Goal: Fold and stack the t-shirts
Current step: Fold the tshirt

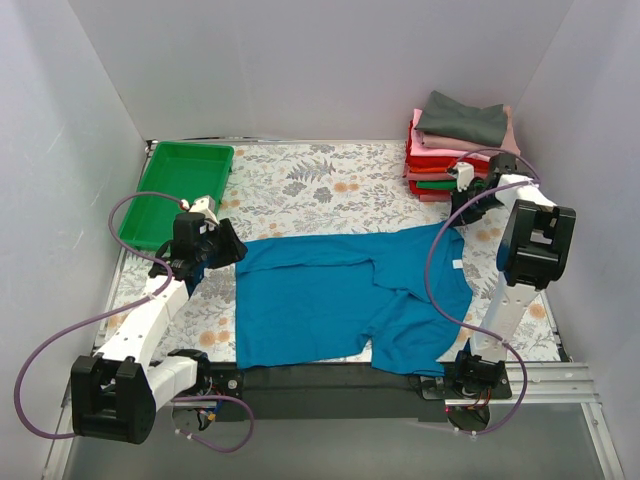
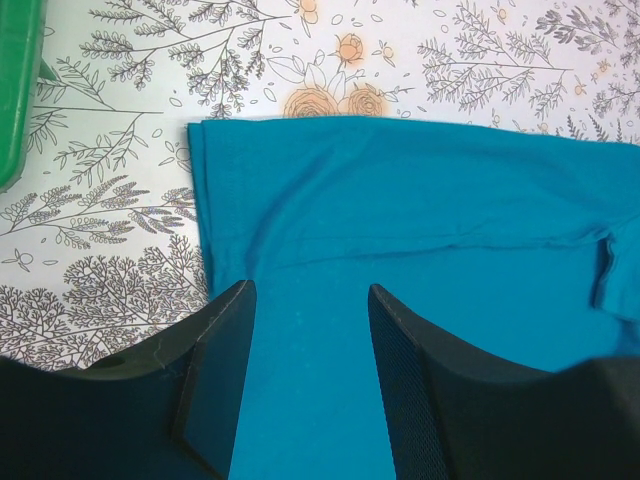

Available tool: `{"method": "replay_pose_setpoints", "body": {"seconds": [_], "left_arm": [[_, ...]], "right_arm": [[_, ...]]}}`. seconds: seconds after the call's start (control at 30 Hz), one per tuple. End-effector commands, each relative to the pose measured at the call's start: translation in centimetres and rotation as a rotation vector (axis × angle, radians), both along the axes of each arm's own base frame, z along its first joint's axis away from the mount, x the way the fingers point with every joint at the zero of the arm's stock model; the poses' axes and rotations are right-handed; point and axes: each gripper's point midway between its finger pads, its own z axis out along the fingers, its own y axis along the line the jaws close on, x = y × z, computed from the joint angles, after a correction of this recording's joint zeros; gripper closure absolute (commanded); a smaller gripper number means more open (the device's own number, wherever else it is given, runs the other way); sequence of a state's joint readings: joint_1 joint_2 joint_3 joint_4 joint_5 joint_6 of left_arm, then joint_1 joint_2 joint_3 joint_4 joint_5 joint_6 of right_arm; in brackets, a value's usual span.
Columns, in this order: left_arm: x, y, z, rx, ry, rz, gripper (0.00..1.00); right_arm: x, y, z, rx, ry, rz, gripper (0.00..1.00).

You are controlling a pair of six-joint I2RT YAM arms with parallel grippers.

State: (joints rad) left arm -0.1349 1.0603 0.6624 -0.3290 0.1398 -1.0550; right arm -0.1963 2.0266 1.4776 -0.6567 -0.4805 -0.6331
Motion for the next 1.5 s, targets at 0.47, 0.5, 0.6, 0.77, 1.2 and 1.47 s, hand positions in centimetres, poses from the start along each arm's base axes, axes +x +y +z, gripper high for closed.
{"method": "replay_pose_setpoints", "body": {"seconds": [0.47,0.5,0.6,0.77,1.2,1.47], "left_arm": [[0.5,-0.3,-0.4,-0.002,0.002,-0.011,0.53],[0.6,-0.4,-0.4,-0.01,0.002,-0.013,0.53],[1.3,-0.9,-0.1,-0.027,0.0,-0.028,0.53],[3.6,-1.7,0.8,-0.049,0.008,-0.04,0.53],[8.5,-1.8,-6.7,0.094,0.282,0.049,0.61],[8.0,-1.4,-8.4,0.196,0.325,0.09,0.63]], "right_arm": [[7.3,-2.7,2.7,-0.081,-0.178,-0.076,0.99],[7.4,-2.9,2.7,-0.093,-0.186,-0.084,0.99],[8.0,-3.3,3.4,-0.115,-0.223,-0.104,0.99],[8.1,-3.9,4.8,-0.151,-0.262,-0.121,0.76],[1.4,-2.1,7.8,-0.141,-0.317,-0.085,0.47],[-0.4,-1.5,7.4,-0.122,-0.301,-0.086,0.46]]}}
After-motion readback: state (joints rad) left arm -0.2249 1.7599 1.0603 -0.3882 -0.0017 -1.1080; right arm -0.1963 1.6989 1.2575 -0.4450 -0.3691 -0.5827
